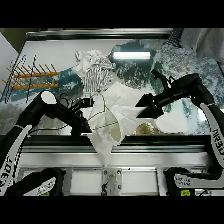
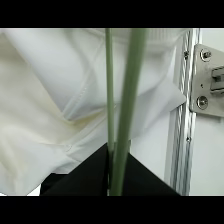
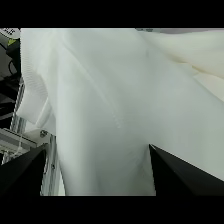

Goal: Fold the clothes and pants, and hang the long-sleeved shirts on hangers.

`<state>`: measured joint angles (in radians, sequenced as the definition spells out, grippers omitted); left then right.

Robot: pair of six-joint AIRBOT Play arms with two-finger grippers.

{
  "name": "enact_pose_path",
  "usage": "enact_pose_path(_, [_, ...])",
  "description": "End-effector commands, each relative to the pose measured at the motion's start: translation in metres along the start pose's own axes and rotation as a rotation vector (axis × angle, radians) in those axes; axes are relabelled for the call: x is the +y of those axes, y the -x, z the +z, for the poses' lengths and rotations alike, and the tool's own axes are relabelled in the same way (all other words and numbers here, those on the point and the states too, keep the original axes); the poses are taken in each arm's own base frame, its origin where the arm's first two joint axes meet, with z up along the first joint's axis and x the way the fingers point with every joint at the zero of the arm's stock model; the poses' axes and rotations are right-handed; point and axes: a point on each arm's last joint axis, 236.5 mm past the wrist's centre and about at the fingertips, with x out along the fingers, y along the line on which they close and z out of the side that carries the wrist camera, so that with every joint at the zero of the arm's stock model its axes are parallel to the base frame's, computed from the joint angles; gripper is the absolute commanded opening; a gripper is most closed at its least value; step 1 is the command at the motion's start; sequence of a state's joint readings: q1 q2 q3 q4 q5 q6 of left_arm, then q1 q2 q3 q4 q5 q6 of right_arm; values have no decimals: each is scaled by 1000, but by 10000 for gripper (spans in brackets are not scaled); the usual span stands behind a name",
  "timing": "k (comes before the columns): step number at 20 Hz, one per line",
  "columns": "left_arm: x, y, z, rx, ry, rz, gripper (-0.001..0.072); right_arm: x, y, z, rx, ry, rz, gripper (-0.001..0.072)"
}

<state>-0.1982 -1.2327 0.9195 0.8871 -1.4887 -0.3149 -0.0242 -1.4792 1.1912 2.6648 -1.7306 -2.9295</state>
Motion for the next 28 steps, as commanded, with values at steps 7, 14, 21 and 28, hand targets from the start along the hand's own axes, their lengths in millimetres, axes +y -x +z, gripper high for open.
enact_pose_path(7, [0,0,-1,3,1,0,13,0,0,0,1,92,0,706])
enact_pose_path(14, [0,0,-1,3,1,0,12,-1,0,0,1,92,-4,704])
enact_pose_path(21, [0,0,-1,2,0,0,12,-3,0,0,0,92,-10,20])
enact_pose_path(28, [1,0,-3,11,0,2,16,-3,0,0,0,91,-11,19])
